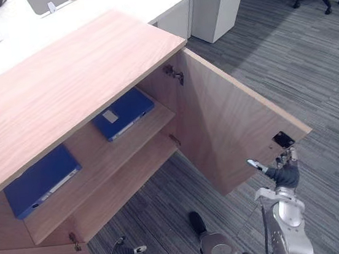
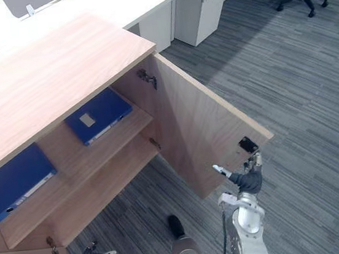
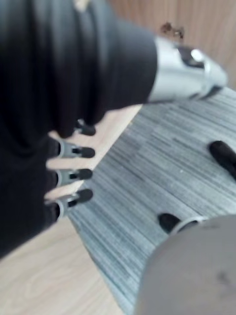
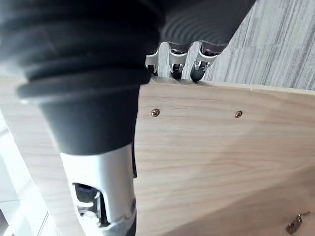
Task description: Walk over to the cabinet, pick up the folder, carry it to the office cabinet, place the folder inside the office cabinet, then close the office cabinet door
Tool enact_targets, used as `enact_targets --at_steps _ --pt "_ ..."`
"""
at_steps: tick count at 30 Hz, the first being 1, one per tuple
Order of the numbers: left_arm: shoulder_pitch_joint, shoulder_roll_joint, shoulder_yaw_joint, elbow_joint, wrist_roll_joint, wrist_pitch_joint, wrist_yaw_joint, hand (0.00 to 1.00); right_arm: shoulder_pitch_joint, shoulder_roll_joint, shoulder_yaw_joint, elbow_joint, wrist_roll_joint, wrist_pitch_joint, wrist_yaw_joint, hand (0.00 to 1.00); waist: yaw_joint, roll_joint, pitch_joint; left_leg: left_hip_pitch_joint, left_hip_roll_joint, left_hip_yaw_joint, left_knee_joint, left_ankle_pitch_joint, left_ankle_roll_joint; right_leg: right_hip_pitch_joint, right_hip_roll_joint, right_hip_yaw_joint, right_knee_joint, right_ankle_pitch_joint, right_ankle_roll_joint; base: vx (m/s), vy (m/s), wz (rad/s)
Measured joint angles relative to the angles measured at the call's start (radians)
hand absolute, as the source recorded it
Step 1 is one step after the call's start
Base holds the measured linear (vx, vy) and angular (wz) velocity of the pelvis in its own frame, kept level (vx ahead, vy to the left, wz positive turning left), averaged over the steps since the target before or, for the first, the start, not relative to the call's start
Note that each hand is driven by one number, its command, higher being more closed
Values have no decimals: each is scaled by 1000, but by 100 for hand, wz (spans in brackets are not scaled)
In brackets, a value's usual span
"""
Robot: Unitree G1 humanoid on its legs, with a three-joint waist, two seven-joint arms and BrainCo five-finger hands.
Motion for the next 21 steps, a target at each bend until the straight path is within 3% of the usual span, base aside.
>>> enact_targets --at_steps 8,12,21 --pt "-16 1 -1 3 1 0 20 0 59 -10 215 -13 -33 1 51 0 19 -29 -16 -30 9 -57 10 1 -10 0 6 -32 1 3 -3 -63 -50 9" --pt "-20 1 -22 2 1 0 24 0 48 -2 444 -85 -54 11 140 0 59 -42 -32 -40 11 -113 -14 35 -13 4 6 -75 7 -1 -9 -11 -59 34" --pt "-19 9 -41 2 3 -2 41 0 -194 42 646 1 -74 -4 210 0 125 -87 -65 -5 -9 -171 -79 73 -1 44 -9 -129 7 -5 5 7 19 22"
